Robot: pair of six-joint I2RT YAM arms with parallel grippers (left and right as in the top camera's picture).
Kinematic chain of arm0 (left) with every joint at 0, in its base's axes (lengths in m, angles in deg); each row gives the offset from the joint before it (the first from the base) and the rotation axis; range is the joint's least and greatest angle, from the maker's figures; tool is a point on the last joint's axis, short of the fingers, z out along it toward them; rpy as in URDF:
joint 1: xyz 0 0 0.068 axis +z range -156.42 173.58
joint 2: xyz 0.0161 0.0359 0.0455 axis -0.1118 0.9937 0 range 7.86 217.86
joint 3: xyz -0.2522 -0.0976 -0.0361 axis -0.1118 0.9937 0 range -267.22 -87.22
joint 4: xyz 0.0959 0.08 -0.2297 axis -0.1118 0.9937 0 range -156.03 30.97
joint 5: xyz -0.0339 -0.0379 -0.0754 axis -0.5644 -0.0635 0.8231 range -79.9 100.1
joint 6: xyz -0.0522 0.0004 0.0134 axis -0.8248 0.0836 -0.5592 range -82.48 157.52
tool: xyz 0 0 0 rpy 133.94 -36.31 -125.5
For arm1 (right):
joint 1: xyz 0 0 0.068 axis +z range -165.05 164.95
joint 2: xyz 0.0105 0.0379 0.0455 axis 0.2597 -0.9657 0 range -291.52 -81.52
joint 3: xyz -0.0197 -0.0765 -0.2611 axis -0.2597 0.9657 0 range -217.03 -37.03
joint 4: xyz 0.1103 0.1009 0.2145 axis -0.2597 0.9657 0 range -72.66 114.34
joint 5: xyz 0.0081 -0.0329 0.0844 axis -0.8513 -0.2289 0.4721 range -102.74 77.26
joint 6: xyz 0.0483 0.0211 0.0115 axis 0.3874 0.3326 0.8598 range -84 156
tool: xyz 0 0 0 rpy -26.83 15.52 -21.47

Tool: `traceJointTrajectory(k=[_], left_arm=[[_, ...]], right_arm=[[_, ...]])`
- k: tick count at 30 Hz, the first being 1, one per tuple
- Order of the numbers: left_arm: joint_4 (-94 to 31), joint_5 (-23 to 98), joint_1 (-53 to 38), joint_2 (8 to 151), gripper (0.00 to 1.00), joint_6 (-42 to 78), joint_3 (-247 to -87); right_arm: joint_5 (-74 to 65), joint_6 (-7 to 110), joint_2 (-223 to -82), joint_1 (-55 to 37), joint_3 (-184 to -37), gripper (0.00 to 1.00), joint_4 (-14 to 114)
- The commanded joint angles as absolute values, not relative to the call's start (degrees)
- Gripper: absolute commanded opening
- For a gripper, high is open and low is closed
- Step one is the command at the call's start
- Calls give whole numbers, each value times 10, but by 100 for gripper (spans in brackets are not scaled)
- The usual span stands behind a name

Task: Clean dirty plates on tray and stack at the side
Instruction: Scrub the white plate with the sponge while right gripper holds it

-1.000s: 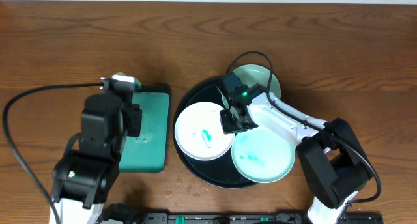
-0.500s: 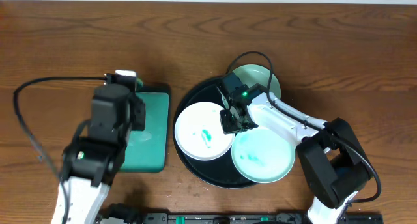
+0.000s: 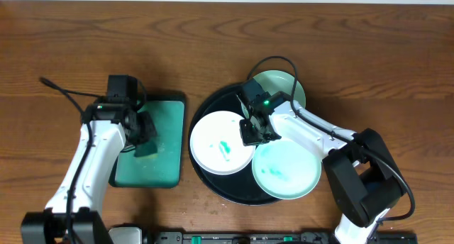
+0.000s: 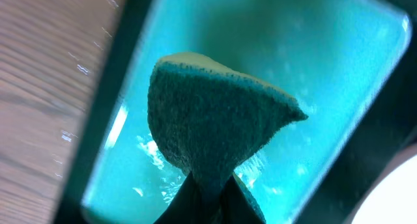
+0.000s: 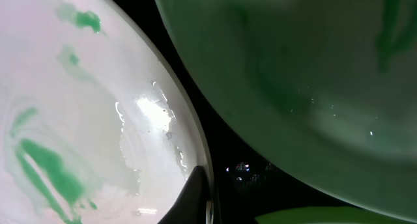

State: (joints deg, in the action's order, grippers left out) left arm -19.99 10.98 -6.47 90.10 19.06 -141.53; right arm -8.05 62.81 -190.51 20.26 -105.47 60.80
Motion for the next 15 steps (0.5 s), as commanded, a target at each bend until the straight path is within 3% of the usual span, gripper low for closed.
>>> traceJointTrajectory(k=[1, 7, 15], left_arm=[[-192, 187, -66, 903, 7, 193, -1428], [-200, 245, -133, 850, 7, 191, -1453], [-265, 220, -283, 890, 7, 122, -1465]], right_arm=[[-77, 634, -1913, 206, -1044, 1, 617], [-77, 634, -1913, 206, -1044, 1, 615], [-72, 634, -1913, 206, -1044, 1, 608]])
